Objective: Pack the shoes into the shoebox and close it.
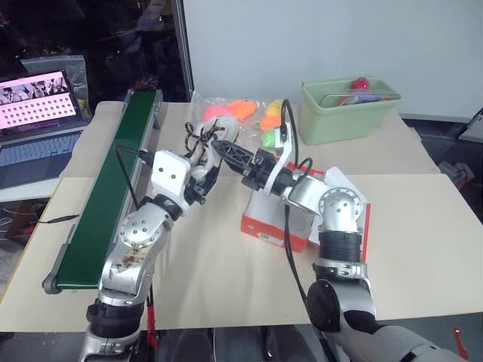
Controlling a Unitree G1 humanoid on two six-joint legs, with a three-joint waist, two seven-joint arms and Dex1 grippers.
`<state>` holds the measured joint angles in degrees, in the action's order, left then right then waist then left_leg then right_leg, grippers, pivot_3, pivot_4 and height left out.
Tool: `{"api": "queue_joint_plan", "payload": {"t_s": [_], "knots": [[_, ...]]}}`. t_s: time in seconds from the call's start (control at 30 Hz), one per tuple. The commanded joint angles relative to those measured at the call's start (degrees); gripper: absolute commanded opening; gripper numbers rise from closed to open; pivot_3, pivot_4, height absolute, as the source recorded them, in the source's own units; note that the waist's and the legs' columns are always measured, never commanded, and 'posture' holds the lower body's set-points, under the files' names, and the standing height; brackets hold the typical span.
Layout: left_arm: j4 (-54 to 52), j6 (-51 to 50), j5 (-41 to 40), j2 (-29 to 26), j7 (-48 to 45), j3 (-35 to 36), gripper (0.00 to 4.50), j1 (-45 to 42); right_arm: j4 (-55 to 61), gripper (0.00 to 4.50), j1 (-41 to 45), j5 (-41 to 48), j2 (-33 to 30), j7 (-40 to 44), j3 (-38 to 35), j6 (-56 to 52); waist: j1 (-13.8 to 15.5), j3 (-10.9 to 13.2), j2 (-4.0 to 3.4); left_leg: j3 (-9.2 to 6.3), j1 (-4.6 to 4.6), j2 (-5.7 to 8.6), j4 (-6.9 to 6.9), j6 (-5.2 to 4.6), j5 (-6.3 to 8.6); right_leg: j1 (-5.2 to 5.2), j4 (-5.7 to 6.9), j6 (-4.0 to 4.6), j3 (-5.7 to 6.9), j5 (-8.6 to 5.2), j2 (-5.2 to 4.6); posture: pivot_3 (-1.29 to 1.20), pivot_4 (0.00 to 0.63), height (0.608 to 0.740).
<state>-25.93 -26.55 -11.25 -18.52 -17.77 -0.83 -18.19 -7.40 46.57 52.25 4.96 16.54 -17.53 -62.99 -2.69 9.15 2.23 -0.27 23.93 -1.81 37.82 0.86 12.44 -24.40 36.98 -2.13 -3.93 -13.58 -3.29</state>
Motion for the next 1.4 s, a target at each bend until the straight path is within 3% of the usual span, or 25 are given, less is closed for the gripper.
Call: {"api": "queue_joint_plan", "payload": {"t_s": [0.03, 0.27, 0.63, 1.07, 1.2, 1.4], "knots": [[-2.4, 1.8, -1.3, -0.7, -2.9, -0.5, 2.77, -3.0, -0.4, 4.50, 0.2, 0.4, 1.6, 0.2, 2.3, 0.5, 0.0, 0.0, 0.00, -0.01, 0.00, -0.01, 0.00, 0.00, 0.00, -0.01, 0.00, 0.00, 0.00, 0.00, 0.01, 0.00, 0.150, 0.729], [-0.5, 2.0, -1.0, -1.4, -3.2, 0.9, 2.77, -2.6, -1.1, 4.50, 0.2, 1.2, 1.0, 0.0, 1.8, 1.0, 0.1, 0.0, 0.00, 0.00, 0.00, 0.00, 0.00, 0.00, 0.00, 0.00, -0.01, 0.00, 0.00, 0.00, 0.00, 0.00, 0.150, 0.729], [0.5, 3.0, -1.9, -7.6, -6.4, 8.6, 2.77, 2.2, 3.0, 4.50, -2.2, 7.0, -5.2, 2.0, 0.8, -5.5, 0.1, 0.0, -0.01, 0.00, 0.01, -0.01, -0.01, 0.00, 0.00, -0.01, -0.08, 0.00, 0.00, 0.00, -0.01, 0.00, 0.150, 0.729], [-2.0, 0.9, -3.5, -7.7, -7.5, 6.9, 2.77, -0.1, 0.9, 4.50, -1.5, 6.6, -5.3, 1.8, 1.0, -3.4, 0.1, 0.0, -0.01, 0.00, 0.01, -0.01, -0.01, 0.00, 0.00, 0.01, -0.12, 0.00, 0.00, 0.00, 0.00, 0.00, 0.150, 0.729], [-4.7, -1.2, -5.5, -7.5, -8.2, 6.0, 2.77, -1.0, 0.5, 4.50, -1.4, 6.6, -5.2, 1.7, 0.9, -3.1, 0.1, 0.0, -0.01, 0.00, 0.01, -0.01, -0.01, 0.00, 0.00, 0.01, -0.13, 0.00, 0.00, 0.00, 0.01, 0.00, 0.150, 0.729], [-9.7, -10.4, -16.1, -5.7, -9.1, 6.0, 2.77, -2.2, -1.1, 4.50, -0.6, 6.0, -4.8, 1.7, 1.1, -1.7, 0.1, 0.0, -0.01, -0.01, 0.03, -0.02, -0.01, 0.00, 0.00, 0.01, -0.12, -0.01, 0.00, 0.00, 0.01, 0.00, 0.150, 0.729]]}}
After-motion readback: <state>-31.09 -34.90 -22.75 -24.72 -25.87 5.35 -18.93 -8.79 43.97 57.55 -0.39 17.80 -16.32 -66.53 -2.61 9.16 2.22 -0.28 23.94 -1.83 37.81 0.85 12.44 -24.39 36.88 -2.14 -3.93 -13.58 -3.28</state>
